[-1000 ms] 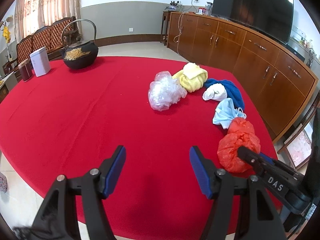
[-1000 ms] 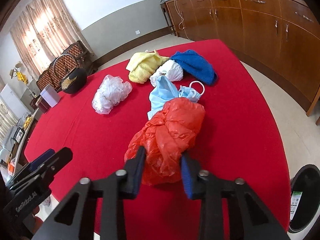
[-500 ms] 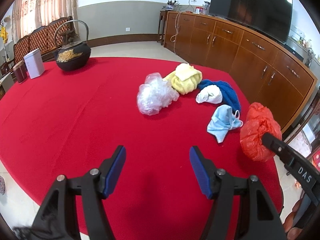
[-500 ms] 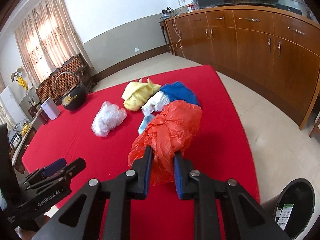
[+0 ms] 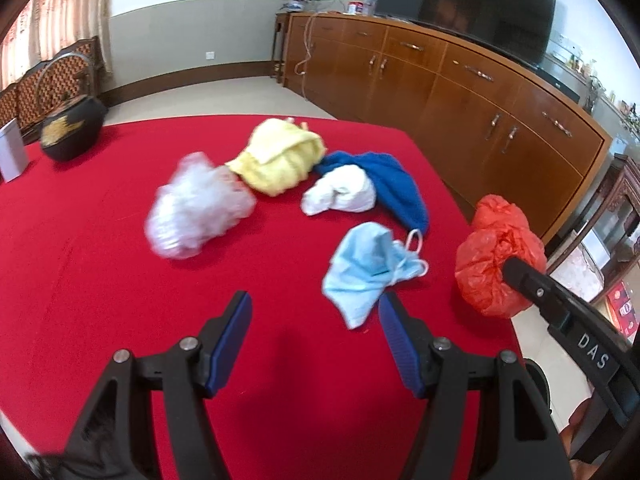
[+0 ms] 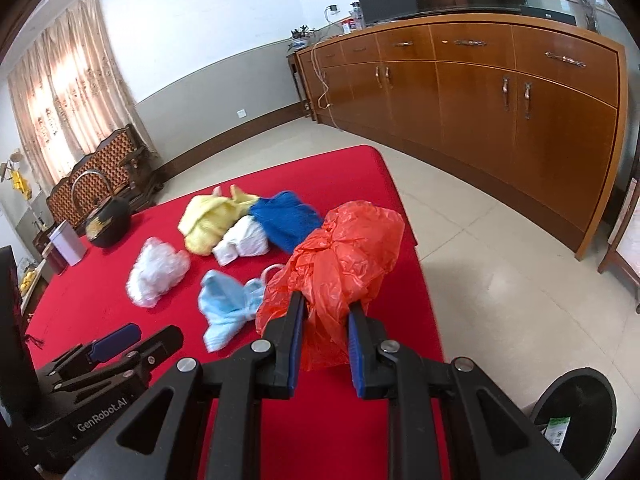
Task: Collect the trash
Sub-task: 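Grasp the red plastic bag with the right tool while the left tool grasps the blue face mask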
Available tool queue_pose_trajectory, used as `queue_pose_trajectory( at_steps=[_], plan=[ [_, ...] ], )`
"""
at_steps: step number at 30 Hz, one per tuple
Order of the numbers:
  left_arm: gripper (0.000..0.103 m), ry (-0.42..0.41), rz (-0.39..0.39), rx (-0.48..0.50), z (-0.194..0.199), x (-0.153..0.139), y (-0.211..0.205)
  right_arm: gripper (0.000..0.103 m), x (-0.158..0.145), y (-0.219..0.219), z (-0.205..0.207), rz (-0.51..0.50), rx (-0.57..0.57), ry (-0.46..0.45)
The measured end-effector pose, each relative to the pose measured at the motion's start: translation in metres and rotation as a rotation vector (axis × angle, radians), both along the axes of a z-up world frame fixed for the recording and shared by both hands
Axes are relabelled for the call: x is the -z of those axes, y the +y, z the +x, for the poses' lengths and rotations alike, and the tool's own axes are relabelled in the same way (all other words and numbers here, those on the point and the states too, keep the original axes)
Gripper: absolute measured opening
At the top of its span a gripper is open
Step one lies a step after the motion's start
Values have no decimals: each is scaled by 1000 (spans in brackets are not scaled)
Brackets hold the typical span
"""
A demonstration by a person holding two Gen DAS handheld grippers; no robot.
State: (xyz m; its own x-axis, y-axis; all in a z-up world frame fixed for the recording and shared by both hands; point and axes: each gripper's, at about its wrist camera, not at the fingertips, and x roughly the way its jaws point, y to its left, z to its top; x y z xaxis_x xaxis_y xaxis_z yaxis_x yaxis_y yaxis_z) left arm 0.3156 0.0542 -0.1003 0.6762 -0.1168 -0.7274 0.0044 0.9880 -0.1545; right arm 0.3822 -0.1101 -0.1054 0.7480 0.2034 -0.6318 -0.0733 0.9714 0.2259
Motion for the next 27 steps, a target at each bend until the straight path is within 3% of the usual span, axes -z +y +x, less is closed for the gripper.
queue_pose_trajectory(
  at_steps=[13,17,19,20,22,27],
  plan=[
    [68,78,-37,50,36,22,-27,21,17,-13,31,29,19,34],
    [66,54,-29,51,37,22,-29,21,19,-12,33,30,18,36],
    [43,43,-24,50,39,22,-30,21,20,-12,33,31,16,38],
    [38,41,-22,53,39,22,-30,21,20,-11,33,30,15,39],
    [30,41,-26,52,39,22,-30,21,20,-11,34,30,12,39],
    [22,21,-30,41,34,20,-27,22,21,-8,32,33,3,41]
  ],
)
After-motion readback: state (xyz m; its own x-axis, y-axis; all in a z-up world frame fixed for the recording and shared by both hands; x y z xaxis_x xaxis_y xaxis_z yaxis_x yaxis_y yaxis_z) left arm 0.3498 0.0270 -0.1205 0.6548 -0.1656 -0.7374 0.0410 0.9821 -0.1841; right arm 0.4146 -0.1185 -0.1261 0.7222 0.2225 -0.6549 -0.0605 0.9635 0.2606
